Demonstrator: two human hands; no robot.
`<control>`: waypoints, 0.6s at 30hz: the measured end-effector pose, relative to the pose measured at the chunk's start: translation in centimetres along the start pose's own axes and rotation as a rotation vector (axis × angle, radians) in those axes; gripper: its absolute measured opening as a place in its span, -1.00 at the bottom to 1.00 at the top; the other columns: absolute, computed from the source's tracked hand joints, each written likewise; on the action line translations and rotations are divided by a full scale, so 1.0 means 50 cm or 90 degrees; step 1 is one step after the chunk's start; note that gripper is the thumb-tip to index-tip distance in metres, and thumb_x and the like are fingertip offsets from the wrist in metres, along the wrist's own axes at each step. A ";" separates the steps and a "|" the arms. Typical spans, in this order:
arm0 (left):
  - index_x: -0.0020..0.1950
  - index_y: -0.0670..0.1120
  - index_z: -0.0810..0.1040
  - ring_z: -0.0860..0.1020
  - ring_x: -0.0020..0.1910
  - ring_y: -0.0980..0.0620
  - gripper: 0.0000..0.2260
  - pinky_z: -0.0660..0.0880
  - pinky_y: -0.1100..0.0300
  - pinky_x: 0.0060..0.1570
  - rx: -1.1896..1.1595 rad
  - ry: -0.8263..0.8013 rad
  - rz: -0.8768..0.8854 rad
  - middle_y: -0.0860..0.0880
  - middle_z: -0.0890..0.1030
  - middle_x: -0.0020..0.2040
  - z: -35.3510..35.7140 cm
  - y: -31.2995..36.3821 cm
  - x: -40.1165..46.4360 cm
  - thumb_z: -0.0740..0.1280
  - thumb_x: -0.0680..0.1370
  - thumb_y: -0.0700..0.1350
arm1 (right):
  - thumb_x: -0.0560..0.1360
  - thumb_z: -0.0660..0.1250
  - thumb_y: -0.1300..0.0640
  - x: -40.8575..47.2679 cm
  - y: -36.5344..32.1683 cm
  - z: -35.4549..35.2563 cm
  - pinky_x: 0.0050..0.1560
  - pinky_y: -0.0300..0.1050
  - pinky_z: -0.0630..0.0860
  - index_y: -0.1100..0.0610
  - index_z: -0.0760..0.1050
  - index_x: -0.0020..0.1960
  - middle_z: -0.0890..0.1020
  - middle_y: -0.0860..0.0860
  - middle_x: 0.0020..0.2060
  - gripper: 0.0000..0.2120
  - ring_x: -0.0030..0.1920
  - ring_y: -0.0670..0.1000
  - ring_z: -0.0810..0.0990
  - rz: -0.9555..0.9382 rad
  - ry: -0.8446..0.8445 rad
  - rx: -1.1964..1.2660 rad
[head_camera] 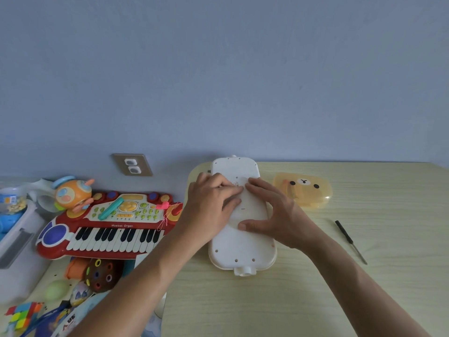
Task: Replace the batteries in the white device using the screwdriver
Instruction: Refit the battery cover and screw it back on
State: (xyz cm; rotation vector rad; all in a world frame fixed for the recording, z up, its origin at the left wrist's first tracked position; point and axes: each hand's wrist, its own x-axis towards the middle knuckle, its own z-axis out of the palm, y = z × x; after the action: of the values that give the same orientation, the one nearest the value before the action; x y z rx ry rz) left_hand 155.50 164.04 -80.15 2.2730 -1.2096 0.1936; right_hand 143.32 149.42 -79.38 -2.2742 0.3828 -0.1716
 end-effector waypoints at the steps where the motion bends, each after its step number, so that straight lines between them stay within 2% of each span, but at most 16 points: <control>1: 0.22 0.06 0.66 0.43 0.18 -0.04 -0.65 0.43 -0.08 0.18 -0.038 -0.010 -0.037 0.12 0.58 0.11 -0.003 -0.004 -0.003 0.35 0.47 0.11 | 0.31 0.61 -0.09 0.000 0.000 0.000 0.40 -0.36 0.13 0.04 0.31 0.55 0.24 -0.20 0.55 -0.10 0.42 -0.35 0.17 -0.001 0.001 -0.003; 4: 0.44 0.02 0.45 0.22 0.46 0.11 -0.36 0.22 0.04 0.45 -0.119 -0.046 -0.112 0.15 0.38 0.44 -0.008 -0.017 -0.006 0.35 0.39 0.21 | 0.32 0.60 -0.09 -0.005 -0.001 -0.001 0.42 -0.38 0.09 0.06 0.31 0.55 0.24 -0.19 0.55 -0.10 0.46 -0.34 0.14 -0.006 0.007 -0.011; 6: 0.51 0.01 0.35 0.14 0.50 0.20 -0.22 0.13 0.10 0.51 -0.184 -0.086 -0.127 0.19 0.28 0.50 -0.011 -0.021 -0.009 0.35 0.35 0.29 | 0.32 0.60 -0.10 -0.014 -0.002 -0.006 0.44 -0.37 0.10 0.05 0.34 0.54 0.29 -0.17 0.54 -0.13 0.50 -0.29 0.18 -0.014 0.008 -0.016; 8: 0.56 0.03 0.26 0.08 0.53 0.24 -0.19 0.08 0.14 0.53 -0.229 -0.116 -0.136 0.22 0.19 0.54 -0.008 -0.021 -0.018 0.42 0.39 0.26 | 0.34 0.59 -0.09 -0.032 -0.005 -0.029 0.42 -0.34 0.26 -0.03 0.42 0.48 0.42 -0.22 0.45 -0.24 0.45 -0.26 0.35 -0.001 0.022 0.021; 9: 0.58 0.04 0.21 0.05 0.54 0.25 -0.19 0.06 0.15 0.53 -0.243 -0.126 -0.142 0.24 0.14 0.55 -0.006 -0.021 -0.022 0.46 0.42 0.22 | 0.37 0.58 -0.06 -0.044 -0.004 -0.049 0.35 -0.31 0.40 -0.05 0.50 0.41 0.53 -0.22 0.36 -0.36 0.35 -0.25 0.49 0.013 0.052 0.059; 11: 0.60 0.07 0.15 0.01 0.55 0.27 -0.16 0.02 0.18 0.52 -0.261 -0.148 -0.147 0.26 0.08 0.57 0.000 -0.022 -0.029 0.49 0.43 0.16 | 0.42 0.54 0.04 -0.074 0.006 -0.098 0.04 -0.30 0.60 -0.06 0.66 0.13 0.70 -0.19 0.07 -0.72 0.03 -0.22 0.67 0.054 0.176 0.089; 12: 0.60 0.08 0.13 0.00 0.55 0.28 -0.16 0.02 0.18 0.52 -0.265 -0.156 -0.144 0.26 0.06 0.57 0.002 -0.021 -0.031 0.49 0.43 0.15 | 0.43 0.53 0.06 -0.091 0.020 -0.126 -0.11 -0.28 0.60 -0.05 0.68 -0.04 0.72 -0.18 -0.07 -0.88 -0.11 -0.19 0.68 0.090 0.254 0.057; 13: 0.60 0.08 0.13 0.00 0.55 0.28 -0.15 0.01 0.18 0.52 -0.268 -0.162 -0.136 0.27 0.06 0.57 0.004 -0.020 -0.033 0.49 0.43 0.15 | 0.42 0.52 0.05 -0.110 0.037 -0.152 -0.21 -0.25 0.56 -0.04 0.66 -0.15 0.72 -0.16 -0.17 -0.95 -0.21 -0.16 0.67 0.141 0.320 0.015; 15: 0.61 0.06 0.12 -0.01 0.56 0.28 -0.15 -0.01 0.18 0.53 -0.263 -0.157 -0.115 0.27 0.06 0.56 0.007 -0.017 -0.033 0.49 0.44 0.14 | 0.38 0.54 -0.02 -0.147 0.077 -0.187 -0.28 -0.21 0.46 -0.02 0.60 -0.21 0.68 -0.13 -0.24 -0.85 -0.27 -0.13 0.62 0.260 0.355 -0.077; 18: 0.61 0.04 0.13 -0.02 0.56 0.27 -0.15 -0.04 0.24 0.50 -0.256 -0.144 -0.102 0.27 0.07 0.56 0.009 -0.017 -0.034 0.48 0.44 0.15 | 0.32 0.59 -0.05 -0.181 0.111 -0.184 -0.27 -0.16 0.46 0.02 0.59 -0.18 0.65 -0.09 -0.22 -0.77 -0.19 -0.10 0.59 0.370 0.278 -0.136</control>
State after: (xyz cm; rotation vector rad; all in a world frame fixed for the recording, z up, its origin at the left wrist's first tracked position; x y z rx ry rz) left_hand 155.15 165.42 -81.49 2.0569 -1.0543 -0.3463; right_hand 131.31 142.40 -77.40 -2.2145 1.3205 -0.3370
